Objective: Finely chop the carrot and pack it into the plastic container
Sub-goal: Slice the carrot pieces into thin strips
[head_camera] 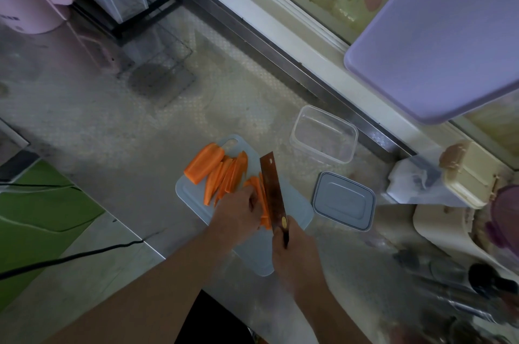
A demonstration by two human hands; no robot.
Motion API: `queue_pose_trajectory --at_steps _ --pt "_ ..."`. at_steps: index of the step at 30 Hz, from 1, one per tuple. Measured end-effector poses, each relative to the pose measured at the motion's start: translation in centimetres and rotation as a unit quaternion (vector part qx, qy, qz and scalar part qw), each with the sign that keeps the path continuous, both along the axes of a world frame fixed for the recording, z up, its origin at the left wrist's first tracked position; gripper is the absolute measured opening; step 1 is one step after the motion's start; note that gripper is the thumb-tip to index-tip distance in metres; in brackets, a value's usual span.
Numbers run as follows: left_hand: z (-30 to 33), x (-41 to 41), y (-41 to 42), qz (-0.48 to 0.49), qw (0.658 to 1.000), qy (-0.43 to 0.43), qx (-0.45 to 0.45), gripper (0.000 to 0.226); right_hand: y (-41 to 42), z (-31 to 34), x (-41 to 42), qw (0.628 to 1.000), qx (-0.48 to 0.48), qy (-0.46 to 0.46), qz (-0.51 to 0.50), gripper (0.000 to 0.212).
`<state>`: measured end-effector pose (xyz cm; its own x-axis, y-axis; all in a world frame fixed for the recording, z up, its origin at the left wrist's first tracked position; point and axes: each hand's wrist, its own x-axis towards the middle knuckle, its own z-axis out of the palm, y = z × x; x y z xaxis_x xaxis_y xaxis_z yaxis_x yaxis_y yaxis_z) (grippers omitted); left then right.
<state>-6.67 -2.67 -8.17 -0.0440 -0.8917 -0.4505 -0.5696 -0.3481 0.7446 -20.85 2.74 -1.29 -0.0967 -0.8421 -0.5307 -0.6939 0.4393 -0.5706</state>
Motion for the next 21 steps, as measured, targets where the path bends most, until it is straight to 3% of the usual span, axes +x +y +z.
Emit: queue_pose_trajectory --at_steps 21 --pt "0.50 -0.02 0.03 0.008 1.000 0.014 -0.002 0.029 0.16 -0.25 0.28 0.999 0.039 0.024 0.020 0.028"
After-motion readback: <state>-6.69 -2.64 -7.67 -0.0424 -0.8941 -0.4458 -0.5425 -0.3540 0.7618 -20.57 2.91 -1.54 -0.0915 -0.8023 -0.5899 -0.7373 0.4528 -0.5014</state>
